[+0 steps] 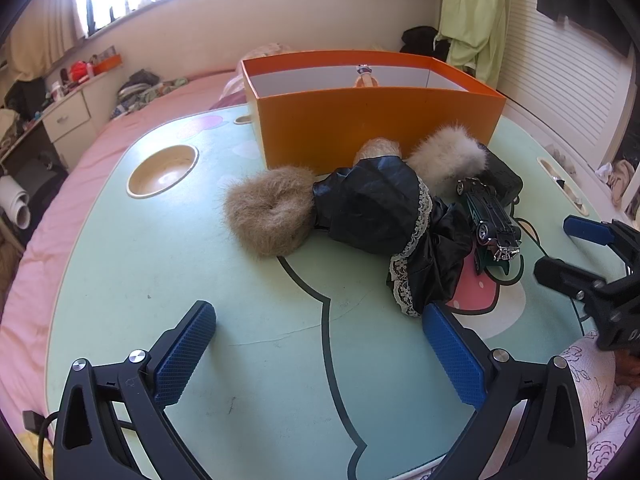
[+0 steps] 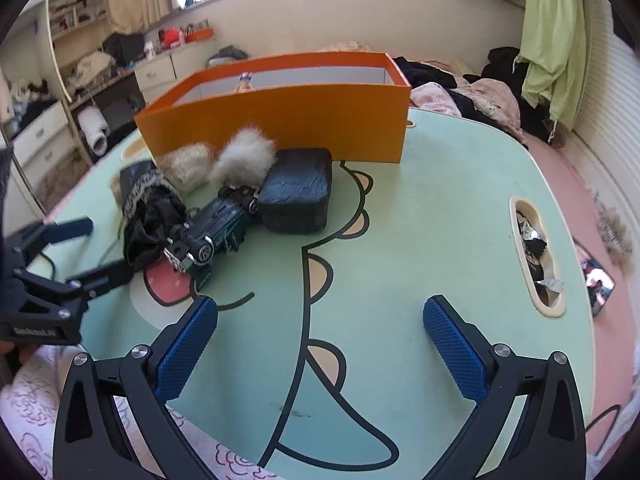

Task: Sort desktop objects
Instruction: 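Grasp green toy car with right tool while left tool grasps black bag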

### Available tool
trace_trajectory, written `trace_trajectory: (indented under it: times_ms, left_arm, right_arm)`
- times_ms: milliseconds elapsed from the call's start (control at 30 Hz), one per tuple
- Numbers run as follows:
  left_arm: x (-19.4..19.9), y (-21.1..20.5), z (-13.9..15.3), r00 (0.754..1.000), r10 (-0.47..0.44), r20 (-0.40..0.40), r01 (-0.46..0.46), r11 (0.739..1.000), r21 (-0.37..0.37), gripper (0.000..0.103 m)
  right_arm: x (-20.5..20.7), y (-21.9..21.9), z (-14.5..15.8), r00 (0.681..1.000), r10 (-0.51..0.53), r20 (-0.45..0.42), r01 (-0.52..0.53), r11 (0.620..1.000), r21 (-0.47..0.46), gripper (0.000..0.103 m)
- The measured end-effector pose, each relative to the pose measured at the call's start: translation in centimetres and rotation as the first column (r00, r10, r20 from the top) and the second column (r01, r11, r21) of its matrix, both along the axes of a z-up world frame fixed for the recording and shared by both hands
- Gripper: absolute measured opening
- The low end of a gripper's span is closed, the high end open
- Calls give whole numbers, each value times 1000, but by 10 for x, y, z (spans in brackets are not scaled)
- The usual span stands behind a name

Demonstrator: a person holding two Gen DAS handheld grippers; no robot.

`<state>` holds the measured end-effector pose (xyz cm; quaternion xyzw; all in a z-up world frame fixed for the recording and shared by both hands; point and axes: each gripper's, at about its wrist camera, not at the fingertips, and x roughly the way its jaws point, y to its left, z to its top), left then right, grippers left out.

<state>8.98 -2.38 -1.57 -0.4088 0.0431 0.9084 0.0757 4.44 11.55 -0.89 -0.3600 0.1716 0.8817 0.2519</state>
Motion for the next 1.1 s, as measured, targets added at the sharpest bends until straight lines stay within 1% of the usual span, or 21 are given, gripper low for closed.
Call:
trace_trajectory:
  times_ms: [200,267,333,367,433,500,533,567,600,667,700,767,800,833,900,1000,1100]
  left_arm:
    - [0,-1,0,1000,0,0,0,1000,1,103]
    - [0,-1,0,1000,0,-1,1,1000,1,103]
    - [0,0,1,1000,-2,-2,2,1000,2,103]
    - [0,0,1,1000,-2,-4,2,1000,3,103]
    - [0,0,3,1000,1,-9,0,1000,6,103]
    - [0,-4,4,1000,14,-21,-13,999,31,103]
    - [0,-9,6,999,19,-28,-17,998,56,103]
    - [1,-16,7,999,29,-37,-26,995,98,103]
    - [2,-21,8,998,41,-43,-35,991,130,103]
    - [2,-30,9,997,57,-52,-46,982,184,103]
    - [3,-33,9,997,60,-57,-47,978,203,103]
    - [4,-35,11,996,59,-68,-42,974,223,102]
    - [4,-35,11,995,57,-77,-39,973,226,102]
    - [5,-34,13,995,55,-88,-33,974,225,102]
    - [8,-31,18,992,42,-119,-15,975,220,102]
    - [7,-23,28,989,13,-146,16,980,197,102]
    - [-3,-10,35,991,-3,-130,26,985,173,101]
  right_arm:
    - [8,7,4,997,-16,-69,13,999,-47,102]
    - [9,9,5,996,-22,-88,17,998,-59,100]
    - [8,10,8,995,-21,-98,13,997,-73,87]
    - [5,9,10,995,-13,-97,6,997,-77,85]
    - [-6,4,15,996,14,-86,-19,998,-56,81]
    - [-22,-3,22,995,63,-77,-66,997,-30,81]
    - [-32,-7,25,993,95,-73,-97,995,-28,81]
    - [-42,-9,27,991,120,-65,-122,992,-32,81]
    - [-51,-10,26,990,133,-48,-135,990,-39,81]
    - [-67,-10,21,989,148,-5,-148,987,-70,76]
    - [-73,-8,17,988,154,13,-153,984,-91,69]
    - [-75,-8,16,987,160,16,-158,984,-84,56]
    - [-75,-9,16,986,168,12,-166,982,-87,45]
    - [-73,-11,15,986,168,8,-166,983,-83,38]
    - [-67,-14,14,987,159,0,-159,985,-68,30]
    - [-55,-20,13,988,155,-11,-155,987,-49,30]
    - [-44,-20,15,990,137,-18,-137,990,-25,30]
